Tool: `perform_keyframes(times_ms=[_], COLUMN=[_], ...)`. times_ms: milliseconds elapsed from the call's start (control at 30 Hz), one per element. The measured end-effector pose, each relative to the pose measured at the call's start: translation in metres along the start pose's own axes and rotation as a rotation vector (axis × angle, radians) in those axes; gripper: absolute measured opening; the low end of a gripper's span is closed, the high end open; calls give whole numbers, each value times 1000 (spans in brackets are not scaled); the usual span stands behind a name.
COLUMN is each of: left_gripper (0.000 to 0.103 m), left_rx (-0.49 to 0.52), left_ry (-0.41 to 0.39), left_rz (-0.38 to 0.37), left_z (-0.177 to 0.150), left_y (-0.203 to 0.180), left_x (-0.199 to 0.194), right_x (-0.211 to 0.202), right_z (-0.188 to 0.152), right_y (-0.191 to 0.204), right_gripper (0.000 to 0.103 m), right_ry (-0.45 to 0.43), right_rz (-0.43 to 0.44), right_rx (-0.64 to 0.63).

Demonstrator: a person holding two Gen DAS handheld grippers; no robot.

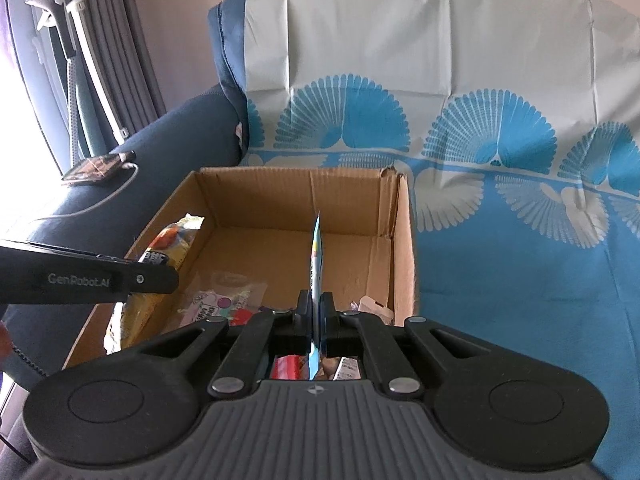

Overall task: Organize snacks
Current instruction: 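Open both grippers to drop the yellow bar and white stick pack into box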

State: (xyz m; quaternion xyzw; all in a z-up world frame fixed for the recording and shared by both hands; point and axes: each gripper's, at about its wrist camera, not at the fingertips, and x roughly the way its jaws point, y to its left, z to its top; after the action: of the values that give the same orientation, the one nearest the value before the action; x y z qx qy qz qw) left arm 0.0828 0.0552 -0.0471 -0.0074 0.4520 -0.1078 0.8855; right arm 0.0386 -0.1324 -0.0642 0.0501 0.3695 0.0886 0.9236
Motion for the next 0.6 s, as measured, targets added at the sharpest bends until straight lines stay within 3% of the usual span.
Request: perform_keyframes(times_ms=[333, 367, 433, 467, 533, 600], left_gripper=[15, 18, 62, 101, 103, 103], left_rx=[6, 7, 26, 31, 29, 45], left_ry=[36, 38, 40, 34, -16, -6], left_rz=[16, 17, 12, 34, 95, 95], left_z=[4, 4, 4, 5, 1, -2], left_y=[5, 5, 4, 4, 7, 9], left_x=[25, 27, 27, 26, 17, 10], right_x=[24, 25, 28, 29, 26, 17], right_z=[-2, -2, -1, 0, 1, -1], right_y=[0, -1, -2, -3, -4, -2], right_gripper=[4, 5, 11, 18, 50, 55], right_ry=[31, 33, 40, 48, 42, 18], right_rz=[-3, 0, 24, 27, 2, -17], right_rx=[5, 5, 15, 21, 23, -1])
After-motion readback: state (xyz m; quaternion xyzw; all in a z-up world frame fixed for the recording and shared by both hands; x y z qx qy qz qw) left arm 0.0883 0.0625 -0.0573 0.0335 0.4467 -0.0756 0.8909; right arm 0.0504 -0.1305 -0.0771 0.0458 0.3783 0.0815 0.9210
